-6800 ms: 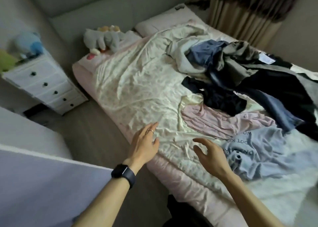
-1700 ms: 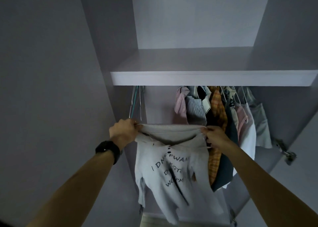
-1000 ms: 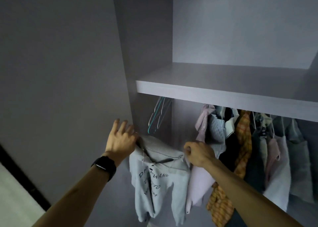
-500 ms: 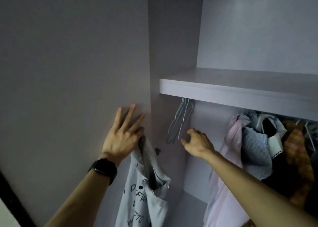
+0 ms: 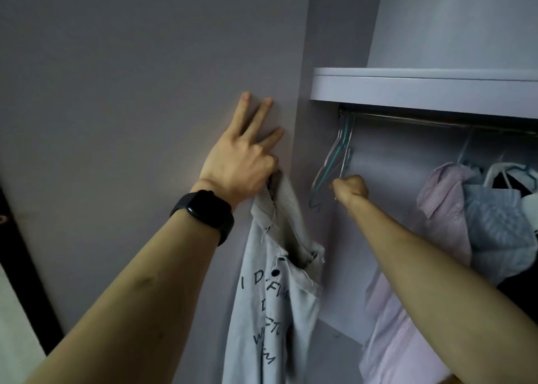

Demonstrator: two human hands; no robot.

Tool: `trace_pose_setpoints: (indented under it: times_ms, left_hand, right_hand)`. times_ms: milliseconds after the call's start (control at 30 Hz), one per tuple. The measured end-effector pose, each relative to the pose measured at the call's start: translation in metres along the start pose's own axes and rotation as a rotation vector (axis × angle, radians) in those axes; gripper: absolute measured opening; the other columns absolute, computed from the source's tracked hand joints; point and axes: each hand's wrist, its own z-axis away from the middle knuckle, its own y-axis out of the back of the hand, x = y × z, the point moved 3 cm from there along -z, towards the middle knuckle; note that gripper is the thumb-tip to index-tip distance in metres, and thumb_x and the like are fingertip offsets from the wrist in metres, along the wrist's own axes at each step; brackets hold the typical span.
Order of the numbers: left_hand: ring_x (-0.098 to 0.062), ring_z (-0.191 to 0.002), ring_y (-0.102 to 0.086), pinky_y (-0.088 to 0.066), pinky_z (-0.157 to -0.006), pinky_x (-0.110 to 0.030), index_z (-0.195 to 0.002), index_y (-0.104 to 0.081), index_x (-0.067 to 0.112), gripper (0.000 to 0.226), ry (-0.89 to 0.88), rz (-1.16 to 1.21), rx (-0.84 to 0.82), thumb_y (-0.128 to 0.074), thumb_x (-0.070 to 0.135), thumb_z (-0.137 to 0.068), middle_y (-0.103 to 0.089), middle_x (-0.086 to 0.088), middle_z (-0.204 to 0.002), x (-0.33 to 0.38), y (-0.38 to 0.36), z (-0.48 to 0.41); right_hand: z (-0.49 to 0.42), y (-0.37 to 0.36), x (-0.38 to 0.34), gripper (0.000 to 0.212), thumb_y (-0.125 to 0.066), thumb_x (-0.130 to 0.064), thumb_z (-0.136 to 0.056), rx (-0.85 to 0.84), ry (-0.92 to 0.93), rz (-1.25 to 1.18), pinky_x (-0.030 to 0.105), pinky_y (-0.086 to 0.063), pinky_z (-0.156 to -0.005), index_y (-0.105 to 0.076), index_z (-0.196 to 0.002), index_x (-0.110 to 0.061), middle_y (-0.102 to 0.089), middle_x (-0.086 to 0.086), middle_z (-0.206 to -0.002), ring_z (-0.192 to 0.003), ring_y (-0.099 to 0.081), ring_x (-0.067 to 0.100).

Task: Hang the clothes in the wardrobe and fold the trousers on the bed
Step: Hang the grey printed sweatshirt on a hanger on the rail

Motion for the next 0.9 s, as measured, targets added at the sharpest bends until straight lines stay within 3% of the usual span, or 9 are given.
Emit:
trace_pose_setpoints:
  times_ms: [133,167,267,333,533,667,733,800,900]
  left_hand:
    - [-0.052,-0.150,-0.001,0.021,-0.108,-0.069,-0.123,-0.069,0.037,0.044,0.016,0.051,0.002,-0.030,0.036,-0.103,-0.036,-0.004,-0.161,0.007,-0.002,0.007]
    - [-0.052,-0.150,-0.003,0.019,-0.109,-0.069,-0.120,-0.071,0.037,0.044,0.019,0.064,0.011,-0.030,0.035,-0.103,-0.037,-0.004,-0.160,0.007,-0.001,0.009]
    - [-0.050,-0.149,-0.015,0.007,-0.114,-0.069,-0.110,-0.075,0.037,0.040,0.020,0.099,0.021,-0.036,0.033,-0.101,-0.045,-0.002,-0.155,0.002,0.004,0.011]
    - [-0.049,-0.148,-0.021,0.003,-0.116,-0.069,-0.104,-0.077,0.036,0.033,0.012,0.127,0.008,-0.045,0.035,-0.098,-0.049,-0.002,-0.151,-0.001,0.007,0.011]
    - [-0.048,-0.148,-0.021,0.002,-0.118,-0.067,-0.100,-0.079,0.034,0.023,0.016,0.214,-0.055,-0.057,0.034,-0.093,-0.059,0.000,-0.143,-0.006,0.004,0.013]
    - [-0.043,-0.135,-0.049,-0.005,-0.119,-0.064,-0.085,-0.082,0.026,0.025,0.052,0.396,-0.008,-0.059,0.023,-0.078,-0.075,0.001,-0.108,-0.011,0.019,0.010]
    - [-0.042,-0.127,-0.057,-0.013,-0.117,-0.062,-0.080,-0.082,0.023,0.020,0.133,0.522,0.026,-0.063,0.021,-0.074,-0.077,-0.001,-0.101,-0.011,0.027,0.013]
    - [-0.038,-0.114,-0.065,-0.020,-0.117,-0.060,-0.079,-0.082,0.024,0.019,0.210,0.629,-0.033,-0.063,0.022,-0.076,-0.078,-0.001,-0.092,-0.006,0.034,0.014]
    - [-0.032,-0.088,-0.069,-0.038,-0.108,-0.045,-0.086,-0.075,0.027,0.032,0.370,0.816,-0.351,-0.044,0.031,-0.095,-0.075,-0.003,-0.081,0.018,0.047,0.021]
  right_hand:
    - [0.002,0.011,-0.006,0.036,-0.051,-0.027,-0.085,-0.017,-0.044,-0.123,0.030,-0.048,-0.063,-0.073,-0.103,-0.006,-0.075,0.009,-0.086,-0.075,-0.066,0.028]
    - [0.001,0.017,-0.010,0.039,-0.050,-0.030,-0.086,-0.012,-0.062,-0.141,0.030,-0.048,-0.065,-0.073,-0.105,-0.005,-0.075,0.009,-0.088,-0.076,-0.065,0.028]
    - [-0.005,0.050,-0.029,0.046,-0.049,-0.036,-0.091,0.067,-0.086,-0.050,0.033,-0.048,-0.081,-0.070,-0.118,-0.005,-0.069,0.016,-0.120,-0.100,-0.065,0.035]
    - [-0.006,0.076,-0.041,0.042,-0.050,-0.032,-0.094,0.136,-0.075,0.056,0.035,-0.049,-0.087,-0.068,-0.121,-0.005,-0.065,0.019,-0.127,-0.103,-0.063,0.036]
    - [0.028,0.129,-0.053,0.049,-0.035,-0.033,-0.104,0.208,-0.008,0.347,0.042,-0.047,-0.095,-0.064,-0.121,0.002,-0.061,0.029,-0.128,-0.117,-0.058,0.045]
    - [0.080,0.166,-0.031,0.046,-0.035,-0.034,-0.105,0.141,0.003,0.401,0.045,-0.048,-0.096,-0.068,-0.118,-0.004,-0.063,0.029,-0.126,-0.115,-0.058,0.047]
    - [0.114,0.182,-0.014,0.043,-0.038,-0.033,-0.105,0.085,-0.027,0.371,0.044,-0.048,-0.095,-0.070,-0.116,-0.006,-0.064,0.027,-0.124,-0.113,-0.059,0.047]
    - [0.151,0.201,0.001,0.038,-0.043,-0.032,-0.104,0.045,-0.056,0.285,0.041,-0.048,-0.092,-0.074,-0.104,-0.011,-0.069,0.022,-0.117,-0.109,-0.060,0.044]
    - [0.207,0.232,0.027,0.035,-0.051,-0.027,-0.102,0.013,-0.150,0.080,0.040,-0.050,-0.089,-0.071,-0.075,-0.019,-0.072,0.006,-0.092,-0.092,-0.063,0.032]
